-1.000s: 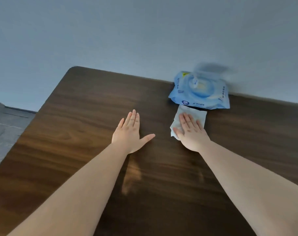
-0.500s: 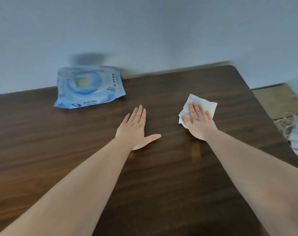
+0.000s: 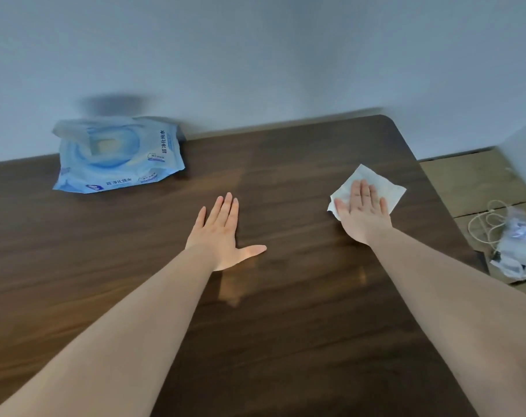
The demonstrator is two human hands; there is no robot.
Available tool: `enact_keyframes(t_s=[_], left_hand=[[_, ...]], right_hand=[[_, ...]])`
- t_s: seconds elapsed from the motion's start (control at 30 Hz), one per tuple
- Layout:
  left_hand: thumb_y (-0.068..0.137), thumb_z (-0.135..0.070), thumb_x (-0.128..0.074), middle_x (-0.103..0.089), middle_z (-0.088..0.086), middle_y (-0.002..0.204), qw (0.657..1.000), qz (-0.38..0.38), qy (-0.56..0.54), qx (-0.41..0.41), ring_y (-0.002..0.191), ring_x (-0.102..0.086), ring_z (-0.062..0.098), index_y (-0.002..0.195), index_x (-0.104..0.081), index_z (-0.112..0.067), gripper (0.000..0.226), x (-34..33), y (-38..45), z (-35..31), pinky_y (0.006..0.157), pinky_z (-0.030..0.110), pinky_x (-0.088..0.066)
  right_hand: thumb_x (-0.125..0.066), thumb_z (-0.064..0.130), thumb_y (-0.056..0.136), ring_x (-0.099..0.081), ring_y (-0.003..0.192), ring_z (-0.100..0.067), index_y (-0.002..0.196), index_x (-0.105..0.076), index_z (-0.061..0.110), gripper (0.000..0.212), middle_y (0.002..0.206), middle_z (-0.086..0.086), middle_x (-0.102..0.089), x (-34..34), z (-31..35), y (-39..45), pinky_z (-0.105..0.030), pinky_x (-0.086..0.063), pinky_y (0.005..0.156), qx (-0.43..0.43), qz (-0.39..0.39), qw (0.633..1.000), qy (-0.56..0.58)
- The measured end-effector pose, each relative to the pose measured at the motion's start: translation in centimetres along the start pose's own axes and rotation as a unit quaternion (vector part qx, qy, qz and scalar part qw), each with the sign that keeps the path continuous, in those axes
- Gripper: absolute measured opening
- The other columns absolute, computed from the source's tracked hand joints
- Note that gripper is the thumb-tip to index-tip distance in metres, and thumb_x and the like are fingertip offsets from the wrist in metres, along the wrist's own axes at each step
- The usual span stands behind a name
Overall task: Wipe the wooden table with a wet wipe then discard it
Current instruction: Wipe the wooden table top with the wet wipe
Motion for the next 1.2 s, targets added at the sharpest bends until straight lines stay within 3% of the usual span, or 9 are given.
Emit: enact_keyframes(t_s=[0.2,0.47,0.7,0.83,1.2], left_hand=[[0.087,-0.072,-0.025,0.019,-0.002,0.158,0.995,-0.045,-0.084,0.041,0.145,0.014,0.012,0.149,0.015,-0.017,0.092,-0.2,-4.2,3.9,0.118,0.036,0.002],[0.086,-0.072,-0.024,0.012,0.003,0.16,0.966,-0.102,-0.098,0.216,0.146,0.009,0.016,0.15,0.008,-0.012,0.093,-2.8,-17.0,22.3,0.12,0.04,-0.004],[0.068,-0.087,-0.021,0.016,0.007,0.159,0.909,-0.023,-0.131,0.394,0.146,0.013,0.02,0.149,0.013,-0.011,0.116,-11.0,-32.2,36.5,0.119,0.042,-0.003],[0.058,-0.09,-0.013,0.017,0.004,0.159,0.905,-0.051,-0.174,0.385,0.146,0.014,0.016,0.149,0.013,-0.011,0.123,-14.0,-35.0,38.7,0.12,0.04,-0.001],[0.067,-0.091,-0.016,0.02,-0.001,0.158,0.909,-0.097,-0.182,0.361,0.145,0.017,0.016,0.148,0.016,-0.018,0.113,-14.9,-34.2,39.5,0.115,0.039,0.009]], right_hand=[[-0.006,0.05,0.097,0.019,0.145,-0.018,0.148,0.017,0.015,0.066,0.159,-0.004,0.02,-2.4,8.1,-3.8,-0.041,0.011,0.117,0.089,0.029,0.995,-0.033],[-0.007,0.049,0.098,0.019,0.145,-0.019,0.149,0.016,0.016,0.065,0.159,-0.003,0.02,-8.5,28.8,-11.6,-0.041,0.011,0.118,0.303,0.042,0.946,-0.11],[-0.006,0.049,0.098,0.017,0.146,-0.02,0.149,0.013,0.015,0.065,0.159,-0.004,0.016,-14.1,46.7,-19.4,-0.041,0.01,0.118,0.433,0.048,0.886,-0.159],[-0.007,0.051,0.098,0.014,0.146,-0.02,0.15,0.011,0.015,0.066,0.16,-0.004,0.014,-16.6,54.3,-22.6,-0.042,0.009,0.118,0.48,0.043,0.859,-0.174],[-0.007,0.051,0.098,0.015,0.146,-0.021,0.151,0.011,0.015,0.066,0.16,-0.003,0.015,-20.5,69.6,-28.5,-0.044,0.011,0.117,0.564,0.033,0.797,-0.211]])
Point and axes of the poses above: each hand's wrist, its own y-axis towards the middle knuckle, its own x-axis out of the back of the hand, z = x × y, the point moved 6 cm from there along y, towards the middle knuckle
